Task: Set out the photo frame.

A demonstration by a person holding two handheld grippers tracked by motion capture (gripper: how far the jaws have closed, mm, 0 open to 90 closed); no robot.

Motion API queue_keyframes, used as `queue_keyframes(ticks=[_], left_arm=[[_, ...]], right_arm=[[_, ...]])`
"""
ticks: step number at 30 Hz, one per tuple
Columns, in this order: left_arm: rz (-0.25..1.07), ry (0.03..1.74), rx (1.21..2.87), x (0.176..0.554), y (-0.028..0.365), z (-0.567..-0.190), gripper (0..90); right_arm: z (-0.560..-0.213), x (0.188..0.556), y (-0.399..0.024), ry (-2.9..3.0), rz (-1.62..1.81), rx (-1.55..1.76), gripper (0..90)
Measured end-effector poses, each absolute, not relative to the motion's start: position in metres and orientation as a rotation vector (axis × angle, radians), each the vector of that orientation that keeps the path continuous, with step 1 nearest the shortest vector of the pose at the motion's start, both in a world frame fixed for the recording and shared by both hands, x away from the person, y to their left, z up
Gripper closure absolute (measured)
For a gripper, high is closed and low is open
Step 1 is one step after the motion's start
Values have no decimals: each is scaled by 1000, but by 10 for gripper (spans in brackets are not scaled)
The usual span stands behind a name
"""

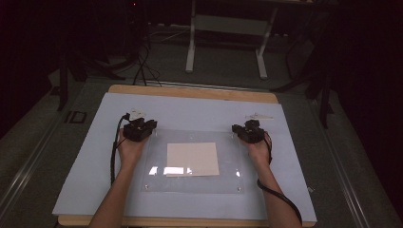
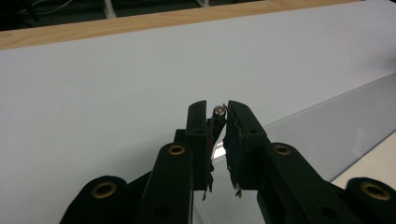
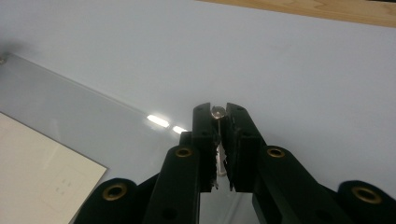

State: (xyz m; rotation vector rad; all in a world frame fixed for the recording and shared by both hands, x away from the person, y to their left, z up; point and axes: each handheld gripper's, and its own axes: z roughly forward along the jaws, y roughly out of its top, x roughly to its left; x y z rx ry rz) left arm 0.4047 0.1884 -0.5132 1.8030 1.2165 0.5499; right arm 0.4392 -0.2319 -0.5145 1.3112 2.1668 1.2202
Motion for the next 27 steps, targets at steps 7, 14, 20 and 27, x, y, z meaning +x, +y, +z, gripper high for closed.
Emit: queue_keyframes(ticks=[7, 14, 20, 27], left_arm=[[542, 1203, 1800, 407, 189, -517, 829], [562, 1196, 1828, 408, 187, -521, 805], [522, 1196, 1811, 410, 190, -521, 841], [404, 1205, 1794, 418, 199, -521, 827]], right_arm=[[-515, 439, -232, 2167, 1224, 1319, 833], [-515, 439, -233, 2164, 1232, 1326, 832], [-515, 440, -233, 2172, 1234, 1326, 832], [-510, 447, -235, 2229, 1217, 1365, 830]])
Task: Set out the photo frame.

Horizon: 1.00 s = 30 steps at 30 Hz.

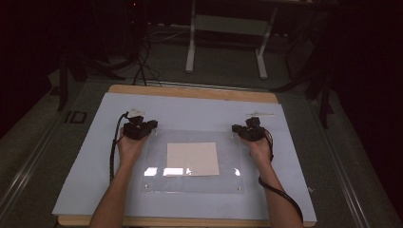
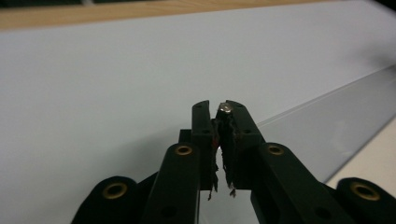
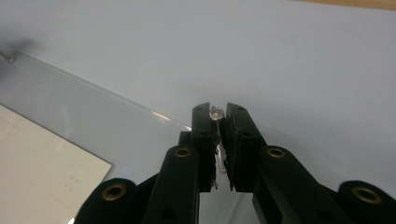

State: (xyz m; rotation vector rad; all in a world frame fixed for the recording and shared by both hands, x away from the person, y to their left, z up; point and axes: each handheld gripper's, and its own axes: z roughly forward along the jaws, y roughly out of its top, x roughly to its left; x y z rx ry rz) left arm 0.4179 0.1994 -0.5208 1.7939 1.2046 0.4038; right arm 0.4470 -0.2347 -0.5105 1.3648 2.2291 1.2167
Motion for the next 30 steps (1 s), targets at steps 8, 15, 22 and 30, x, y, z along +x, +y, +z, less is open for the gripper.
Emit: queue_keyframes(ticks=[8, 15, 22, 30], left_arm=[[277, 1244, 1771, 433, 205, -521, 822], [320, 1300, 1760, 441, 198, -520, 849], [292, 1370, 1716, 449, 196, -520, 852], [283, 1414, 1713, 453, 194, -519, 852]], right_arm=[[-509, 458, -237, 2265, 1228, 1415, 834], [-506, 468, -233, 2272, 1176, 1431, 849], [-504, 473, -228, 2251, 1142, 1444, 837], [-482, 454, -232, 2203, 1098, 1352, 749]])
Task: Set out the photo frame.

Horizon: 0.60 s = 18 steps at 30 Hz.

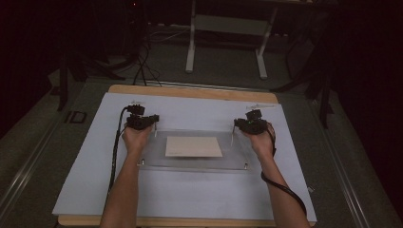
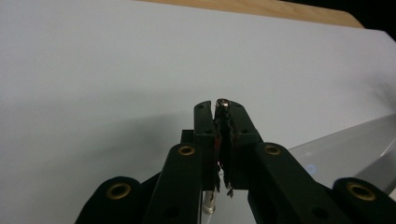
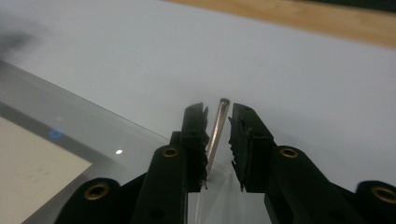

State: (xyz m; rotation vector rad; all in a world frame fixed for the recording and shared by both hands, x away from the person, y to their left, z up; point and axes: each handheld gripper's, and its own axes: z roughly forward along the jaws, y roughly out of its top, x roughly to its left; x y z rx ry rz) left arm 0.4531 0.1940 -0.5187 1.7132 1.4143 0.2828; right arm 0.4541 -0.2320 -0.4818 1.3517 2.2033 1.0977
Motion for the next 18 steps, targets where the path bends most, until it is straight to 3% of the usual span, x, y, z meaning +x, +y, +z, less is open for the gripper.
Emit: queue_keyframes(ticks=[18], left_arm=[[258, 1426, 1683, 453, 195, -520, 846]], right_arm=[[-444, 390, -209, 2338, 1242, 1109, 769]])
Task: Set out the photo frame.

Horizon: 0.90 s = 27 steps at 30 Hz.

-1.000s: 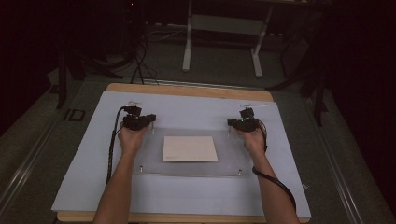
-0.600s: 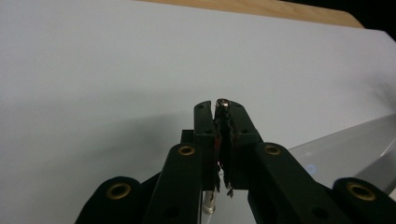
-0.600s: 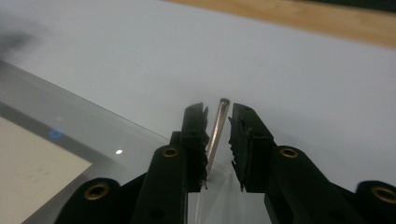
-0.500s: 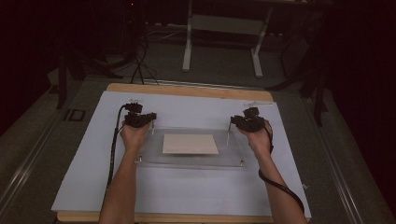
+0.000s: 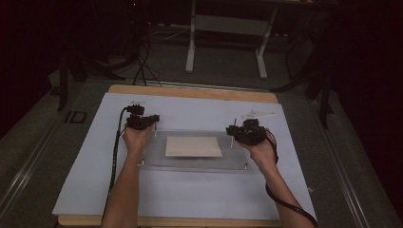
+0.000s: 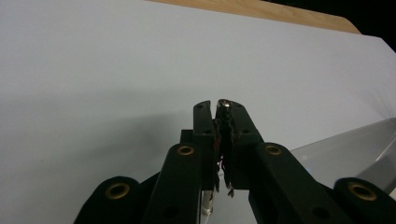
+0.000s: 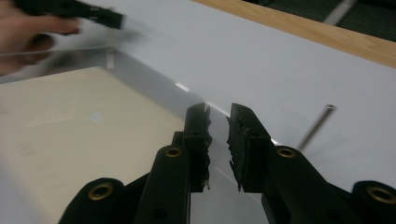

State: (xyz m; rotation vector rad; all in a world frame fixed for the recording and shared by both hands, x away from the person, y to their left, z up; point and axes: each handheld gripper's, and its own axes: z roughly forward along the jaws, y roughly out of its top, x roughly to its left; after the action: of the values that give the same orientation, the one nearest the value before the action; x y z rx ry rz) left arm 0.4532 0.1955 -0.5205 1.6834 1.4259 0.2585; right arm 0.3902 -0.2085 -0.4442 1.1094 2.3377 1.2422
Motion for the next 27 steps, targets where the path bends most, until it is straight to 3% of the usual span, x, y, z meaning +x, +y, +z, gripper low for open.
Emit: queue_keyframes(ticks=[7, 12, 27], left_arm=[[252, 1434, 1676, 454, 195, -520, 844], [244, 1436, 1672, 454, 196, -521, 842], [237, 1445, 1677, 456, 195, -520, 842]], right_arm=[[-427, 361, -203, 2367, 1335, 1029, 796], [-423, 339, -197, 2394, 1329, 954, 898], [-438, 279, -177, 2428, 1364, 783, 900]])
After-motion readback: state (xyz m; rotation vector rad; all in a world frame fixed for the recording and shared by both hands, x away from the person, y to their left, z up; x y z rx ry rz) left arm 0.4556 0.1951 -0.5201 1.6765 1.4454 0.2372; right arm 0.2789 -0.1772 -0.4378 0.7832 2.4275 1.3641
